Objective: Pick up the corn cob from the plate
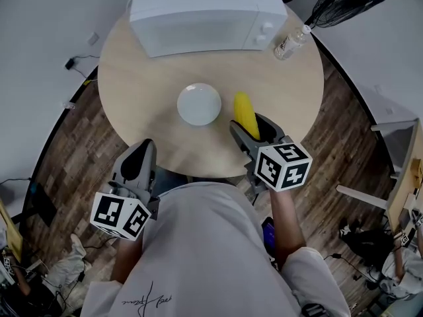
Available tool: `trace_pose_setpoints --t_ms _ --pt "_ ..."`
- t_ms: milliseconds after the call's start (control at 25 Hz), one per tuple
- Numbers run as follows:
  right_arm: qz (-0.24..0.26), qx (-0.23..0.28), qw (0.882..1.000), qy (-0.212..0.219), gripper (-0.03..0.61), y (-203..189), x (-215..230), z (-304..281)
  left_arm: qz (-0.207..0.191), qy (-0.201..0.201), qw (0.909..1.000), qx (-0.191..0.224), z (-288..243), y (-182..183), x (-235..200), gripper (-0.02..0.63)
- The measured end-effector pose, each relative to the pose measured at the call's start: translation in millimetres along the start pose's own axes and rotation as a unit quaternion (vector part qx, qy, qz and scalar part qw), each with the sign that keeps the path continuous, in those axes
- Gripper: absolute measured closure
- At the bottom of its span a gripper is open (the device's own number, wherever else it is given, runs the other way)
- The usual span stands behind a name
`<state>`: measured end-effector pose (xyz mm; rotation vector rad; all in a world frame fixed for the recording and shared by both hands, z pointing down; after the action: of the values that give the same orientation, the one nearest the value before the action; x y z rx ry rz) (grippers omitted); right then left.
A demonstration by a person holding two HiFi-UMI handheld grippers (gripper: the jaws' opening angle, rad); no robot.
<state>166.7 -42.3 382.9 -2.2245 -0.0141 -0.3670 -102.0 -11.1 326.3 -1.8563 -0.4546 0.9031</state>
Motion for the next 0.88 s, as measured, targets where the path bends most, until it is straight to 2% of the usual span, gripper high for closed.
trace_pose_setpoints --t_ms 400,880 --pt "-0.016 0.037 0.999 0.008 0.311 -1 -5 32 0.0 -0.003 1.0 -0.005 2 -4 1 0.623" --pt "0.023 0.089 0.996 0.02 0.311 3 -9 50 0.005 0.008 0.9999 -0.005 9 -7 -6 0.623"
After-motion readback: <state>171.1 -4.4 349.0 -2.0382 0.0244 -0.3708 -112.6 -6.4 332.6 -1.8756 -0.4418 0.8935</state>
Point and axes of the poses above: the fingertips, and each gripper's own axes: z backward along the fingers, x to its right, y out of its top, the point moved 6 cm from there along z, backward along the fingers, and after that the axes turned 13 degrees about -y, right-handed, at the moved point
